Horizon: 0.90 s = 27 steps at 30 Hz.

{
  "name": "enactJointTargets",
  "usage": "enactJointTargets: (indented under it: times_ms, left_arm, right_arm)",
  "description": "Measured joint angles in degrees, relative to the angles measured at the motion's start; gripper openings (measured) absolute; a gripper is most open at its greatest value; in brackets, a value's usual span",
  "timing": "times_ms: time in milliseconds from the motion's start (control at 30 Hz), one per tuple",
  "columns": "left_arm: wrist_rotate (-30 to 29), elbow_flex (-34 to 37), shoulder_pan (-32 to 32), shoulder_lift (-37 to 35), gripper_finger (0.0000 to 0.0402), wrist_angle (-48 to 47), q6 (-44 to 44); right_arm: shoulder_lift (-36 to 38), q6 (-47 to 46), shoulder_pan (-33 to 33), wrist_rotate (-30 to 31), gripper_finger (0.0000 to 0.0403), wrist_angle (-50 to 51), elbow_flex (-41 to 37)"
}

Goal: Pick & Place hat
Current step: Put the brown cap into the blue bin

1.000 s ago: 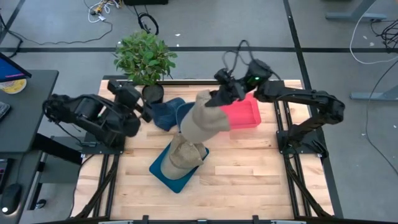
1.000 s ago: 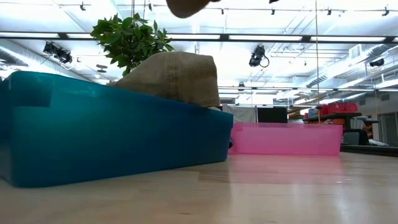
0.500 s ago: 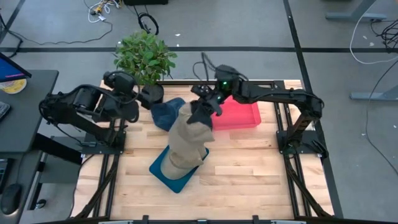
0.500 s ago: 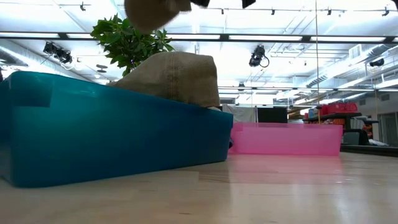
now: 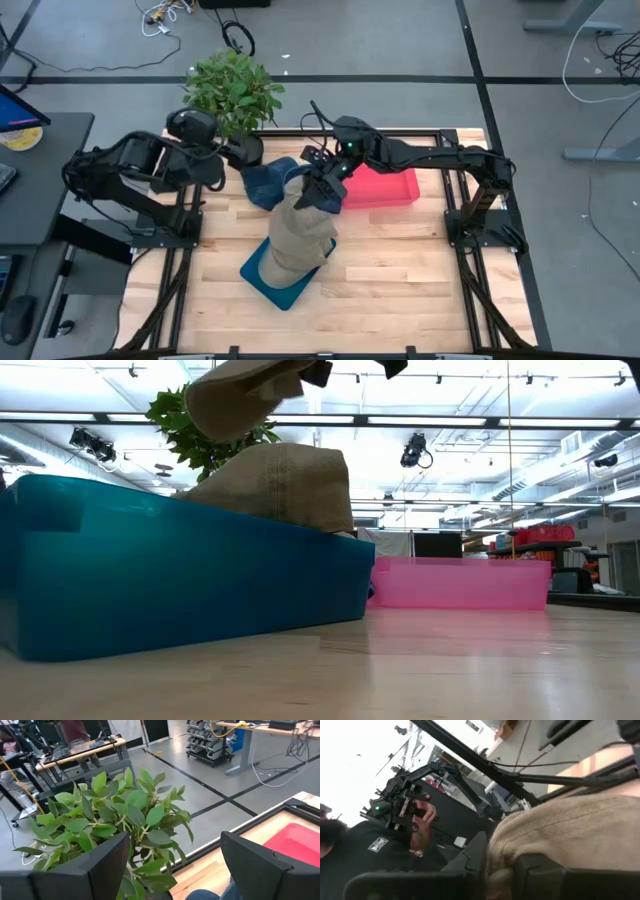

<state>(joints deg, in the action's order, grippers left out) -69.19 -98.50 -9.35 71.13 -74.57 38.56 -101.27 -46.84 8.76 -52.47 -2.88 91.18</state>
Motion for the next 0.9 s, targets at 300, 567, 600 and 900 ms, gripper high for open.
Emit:
enactJointTargets:
  times_ms: [300,567,600,900]
  left_arm:
    - [7.0,0.0,3.7,-0.1,0.0316,6.0,-7.6]
    - [9.6,0.0,8.4,-0.1,0.0316,8.4,-13.8]
    - [10.6,0.0,9.0,-0.1,0.0316,8.5,-14.6]
    - [24.6,0.0,16.0,0.1,0.0316,8.4,-22.7]
  right_arm:
    - [0.0,7.3,-0.5,-0.7,0.0043,-5.3,0.0]
    - [0.0,7.4,-0.6,0.0,0.0043,-7.1,0.0]
    - [0.0,7.8,-0.6,0.5,0.0043,-6.8,0.0]
    - [0.0,10.3,-1.1,2.5,0.0043,-6.2,0.0]
